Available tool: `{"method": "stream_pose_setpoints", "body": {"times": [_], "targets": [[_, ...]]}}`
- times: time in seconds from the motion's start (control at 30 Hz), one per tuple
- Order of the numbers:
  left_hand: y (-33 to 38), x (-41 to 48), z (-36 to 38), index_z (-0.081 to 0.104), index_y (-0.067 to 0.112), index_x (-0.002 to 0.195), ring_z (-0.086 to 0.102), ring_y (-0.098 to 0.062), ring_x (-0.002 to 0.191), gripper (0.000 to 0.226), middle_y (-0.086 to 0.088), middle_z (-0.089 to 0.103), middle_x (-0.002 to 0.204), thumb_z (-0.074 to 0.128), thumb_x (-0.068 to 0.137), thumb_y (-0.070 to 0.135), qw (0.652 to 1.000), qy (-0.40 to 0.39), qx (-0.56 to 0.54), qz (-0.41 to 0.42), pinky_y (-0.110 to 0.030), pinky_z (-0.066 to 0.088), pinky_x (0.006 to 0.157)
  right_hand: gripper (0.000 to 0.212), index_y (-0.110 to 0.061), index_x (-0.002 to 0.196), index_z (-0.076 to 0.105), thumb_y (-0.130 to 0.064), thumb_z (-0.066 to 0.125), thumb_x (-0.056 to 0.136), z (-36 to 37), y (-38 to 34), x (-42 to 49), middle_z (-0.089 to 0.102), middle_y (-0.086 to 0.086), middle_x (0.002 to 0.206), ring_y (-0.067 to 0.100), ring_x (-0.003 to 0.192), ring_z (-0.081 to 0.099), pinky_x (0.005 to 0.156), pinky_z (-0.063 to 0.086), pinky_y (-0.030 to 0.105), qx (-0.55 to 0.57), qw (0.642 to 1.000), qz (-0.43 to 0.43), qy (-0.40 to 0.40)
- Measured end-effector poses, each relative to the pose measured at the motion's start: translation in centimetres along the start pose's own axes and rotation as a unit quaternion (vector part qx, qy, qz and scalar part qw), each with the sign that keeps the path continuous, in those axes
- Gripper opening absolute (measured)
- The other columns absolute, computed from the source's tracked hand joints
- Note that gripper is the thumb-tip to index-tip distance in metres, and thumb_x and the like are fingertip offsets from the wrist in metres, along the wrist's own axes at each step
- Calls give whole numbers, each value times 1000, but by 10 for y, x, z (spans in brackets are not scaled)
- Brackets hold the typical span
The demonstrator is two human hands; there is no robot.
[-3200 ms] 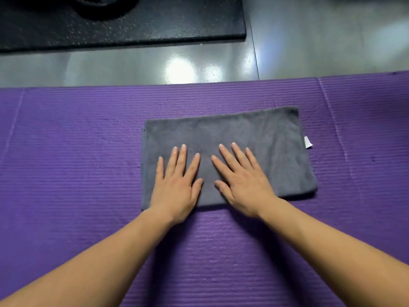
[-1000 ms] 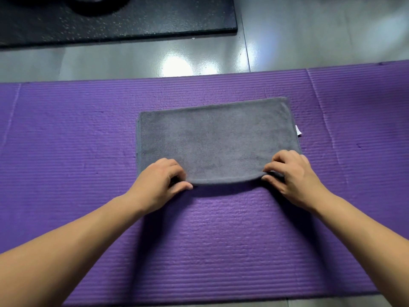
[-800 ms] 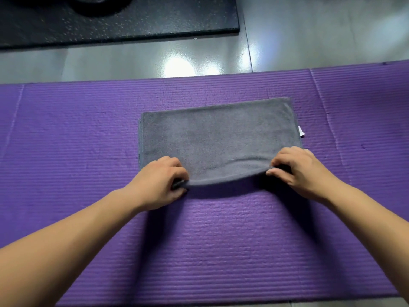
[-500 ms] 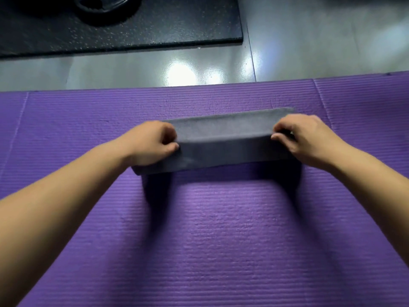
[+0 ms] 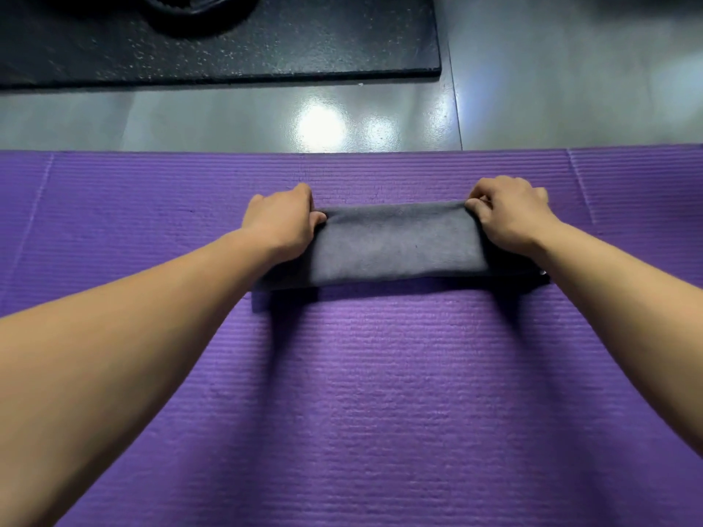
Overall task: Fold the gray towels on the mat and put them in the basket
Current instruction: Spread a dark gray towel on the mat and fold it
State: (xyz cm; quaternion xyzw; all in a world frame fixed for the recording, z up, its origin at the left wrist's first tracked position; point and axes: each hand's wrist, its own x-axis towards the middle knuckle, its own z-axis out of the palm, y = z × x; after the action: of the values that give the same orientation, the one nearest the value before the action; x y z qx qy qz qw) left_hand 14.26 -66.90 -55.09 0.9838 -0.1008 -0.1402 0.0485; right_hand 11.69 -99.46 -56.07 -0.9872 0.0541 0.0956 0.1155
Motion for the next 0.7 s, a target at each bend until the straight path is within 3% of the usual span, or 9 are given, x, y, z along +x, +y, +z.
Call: {"method": "stream_pose_setpoints", "body": {"times": [0.17,0.27,0.37,0.5,0.6,0.7], "targets": [[3,5,9,48,13,109,62,-43,106,28,-22,68,113,45,104,40,999,8,39,3,-44,35,84,26,-22,106,66,-43,52,100,6,-4,-1,63,14,114,39,116,51,99,32,50,-36,999,24,13],[4,9,11,48,13,111,62,-42,107,29,-21,68,114,45,104,41,999,5,51,-3,-45,37,87,32,-18,109,64,-45,51,98,8,-17,-13,58,16,119,37,118,47,104,26,48,-75,994,41,62],[5,12,10,49,12,114,62,-41,109,31,-21,68,116,44,104,41,998,-8,60,-12,-46,38,90,47,-16,124,60,-48,42,95,23,-52,-45,51,15,138,35,134,37,115,17,48,-33,994,-36,99],[21,0,7,54,13,112,61,-36,110,28,-17,67,115,48,101,38,993,32,103,-52,-45,33,97,72,-26,157,31,-60,24,94,59,-76,-71,16,9,168,30,155,9,125,2,51,-29,997,-74,-3],[48,-25,17,57,14,126,42,-32,139,41,-17,51,144,45,89,25,988,144,58,10,-50,23,112,76,-27,160,21,-63,14,93,72,-71,-70,6,7,170,28,156,2,125,-2,52,-59,995,-78,2],[77,-58,37,38,17,152,17,-31,155,68,-17,23,166,27,87,31,991,80,7,104,-52,11,124,76,-27,160,19,-61,12,93,73,-71,-70,6,7,170,28,156,3,124,0,53,-67,994,-81,9]]}}
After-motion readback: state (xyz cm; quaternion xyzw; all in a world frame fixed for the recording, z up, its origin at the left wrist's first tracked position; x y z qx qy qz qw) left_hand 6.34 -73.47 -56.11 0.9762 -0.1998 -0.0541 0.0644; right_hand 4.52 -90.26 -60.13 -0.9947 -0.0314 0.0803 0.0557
